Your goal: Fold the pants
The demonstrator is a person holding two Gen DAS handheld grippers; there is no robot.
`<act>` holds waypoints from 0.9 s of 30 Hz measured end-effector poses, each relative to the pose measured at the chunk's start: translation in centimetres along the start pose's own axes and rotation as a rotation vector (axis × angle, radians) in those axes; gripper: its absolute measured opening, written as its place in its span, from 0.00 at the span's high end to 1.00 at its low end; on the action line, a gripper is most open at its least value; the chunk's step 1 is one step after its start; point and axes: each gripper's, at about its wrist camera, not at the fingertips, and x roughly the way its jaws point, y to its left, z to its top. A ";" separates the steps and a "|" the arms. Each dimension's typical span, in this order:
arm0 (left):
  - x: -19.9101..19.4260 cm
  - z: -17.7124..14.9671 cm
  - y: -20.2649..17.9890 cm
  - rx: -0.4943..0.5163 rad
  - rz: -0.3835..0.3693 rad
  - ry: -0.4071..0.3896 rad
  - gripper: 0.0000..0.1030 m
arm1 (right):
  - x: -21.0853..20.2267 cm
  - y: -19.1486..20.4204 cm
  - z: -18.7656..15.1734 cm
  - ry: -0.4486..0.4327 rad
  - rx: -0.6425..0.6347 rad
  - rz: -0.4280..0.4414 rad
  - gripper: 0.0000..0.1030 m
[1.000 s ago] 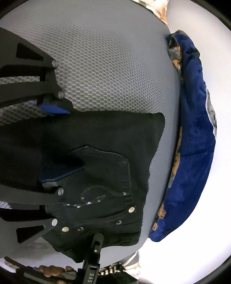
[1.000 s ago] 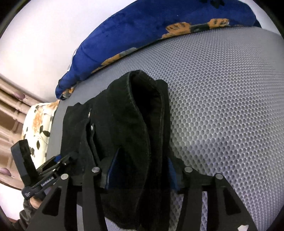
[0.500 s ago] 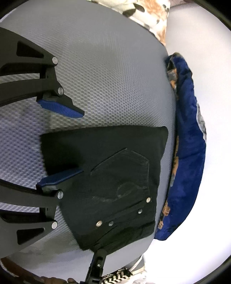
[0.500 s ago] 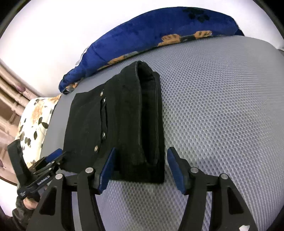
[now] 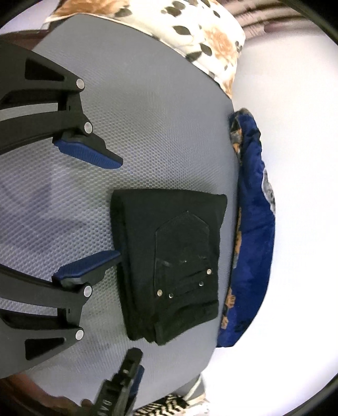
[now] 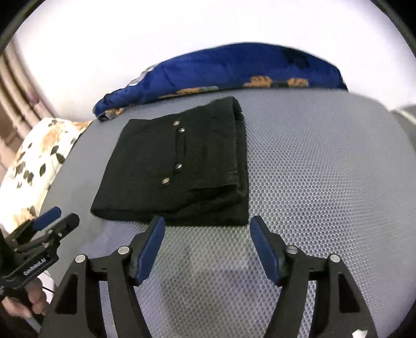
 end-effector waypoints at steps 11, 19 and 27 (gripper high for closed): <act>-3.5 -1.1 -0.4 -0.027 0.082 -0.095 0.32 | -2.5 3.6 -1.8 -0.072 -0.093 -0.041 0.21; -3.6 -1.5 -0.8 -0.023 0.067 -0.086 0.31 | -2.7 4.3 -2.2 -0.081 -0.105 -0.046 0.18; -3.3 -1.5 -0.9 -0.024 0.084 -0.068 0.31 | -2.3 4.2 -2.3 -0.069 -0.097 -0.051 0.18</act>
